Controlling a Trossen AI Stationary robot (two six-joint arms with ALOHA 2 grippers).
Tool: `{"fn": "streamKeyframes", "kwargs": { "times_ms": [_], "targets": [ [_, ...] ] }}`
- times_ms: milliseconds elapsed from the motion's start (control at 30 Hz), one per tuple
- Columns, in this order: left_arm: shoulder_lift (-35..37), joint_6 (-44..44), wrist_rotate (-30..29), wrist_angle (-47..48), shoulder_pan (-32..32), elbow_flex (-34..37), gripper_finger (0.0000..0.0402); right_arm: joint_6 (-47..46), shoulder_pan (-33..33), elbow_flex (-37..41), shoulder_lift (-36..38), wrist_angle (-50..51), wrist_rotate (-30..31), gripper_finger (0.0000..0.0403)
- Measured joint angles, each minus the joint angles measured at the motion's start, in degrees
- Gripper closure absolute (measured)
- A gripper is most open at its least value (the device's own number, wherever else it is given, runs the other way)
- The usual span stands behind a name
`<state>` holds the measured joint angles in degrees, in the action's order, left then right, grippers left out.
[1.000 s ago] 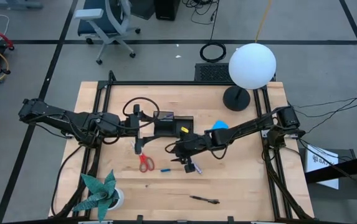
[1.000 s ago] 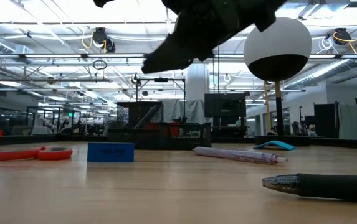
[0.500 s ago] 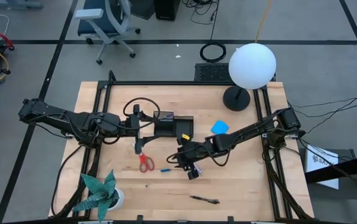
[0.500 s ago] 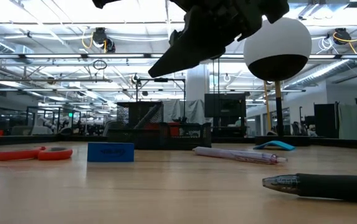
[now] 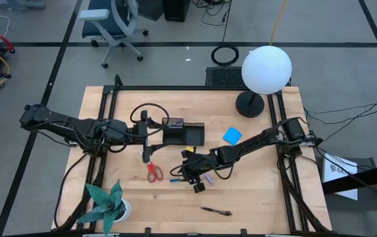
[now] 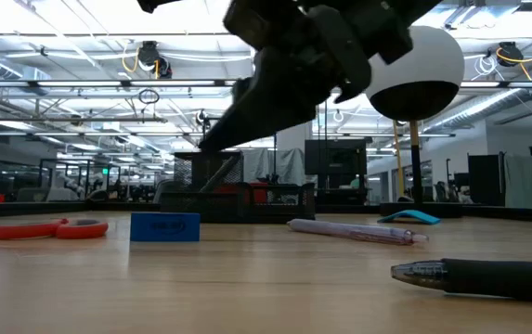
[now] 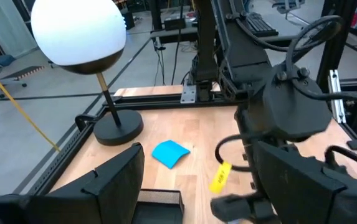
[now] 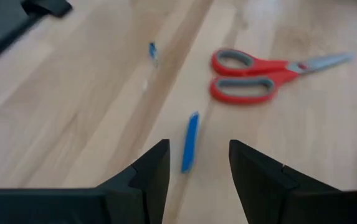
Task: Pick and place office supplies into organizer
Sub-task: Put the blue eraser into the desk organizer
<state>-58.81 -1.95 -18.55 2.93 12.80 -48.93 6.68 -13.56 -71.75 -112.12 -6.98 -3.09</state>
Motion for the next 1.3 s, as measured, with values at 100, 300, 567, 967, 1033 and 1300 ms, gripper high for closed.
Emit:
{"fn": "streamKeyframes", "kwargs": {
  "times_ms": [100,300,567,967,1033,1300],
  "targets": [
    [0.0,0.1,0.0,-0.03,0.0,0.0,0.0092,0.01,0.0,-1.92,-2.14,-0.26,0.01,0.0248],
    [0.0,-0.13,0.0,-0.06,-0.02,0.0,0.0092,0.0,-0.02,-4.91,-6.89,0.33,-0.14,0.0248],
    [0.0,0.14,0.0,-0.08,-0.02,0.0,0.0092,-0.02,0.0,-7.8,-11.6,0.88,-1.65,0.0248],
    [0.0,0.34,0.0,-0.03,-0.02,0.0,0.0092,0.0,0.44,-7.95,-11.58,1.91,-1.49,0.0284],
    [0.0,0.34,0.0,-0.03,-0.02,0.0,0.0092,0.0,0.44,-7.95,-11.58,1.76,-1.49,0.0301],
    [0.0,0.34,0.0,-0.03,-0.02,0.0,0.0092,0.53,0.63,-7.93,-11.58,1.93,-1.72,0.0371]
  ]
}}
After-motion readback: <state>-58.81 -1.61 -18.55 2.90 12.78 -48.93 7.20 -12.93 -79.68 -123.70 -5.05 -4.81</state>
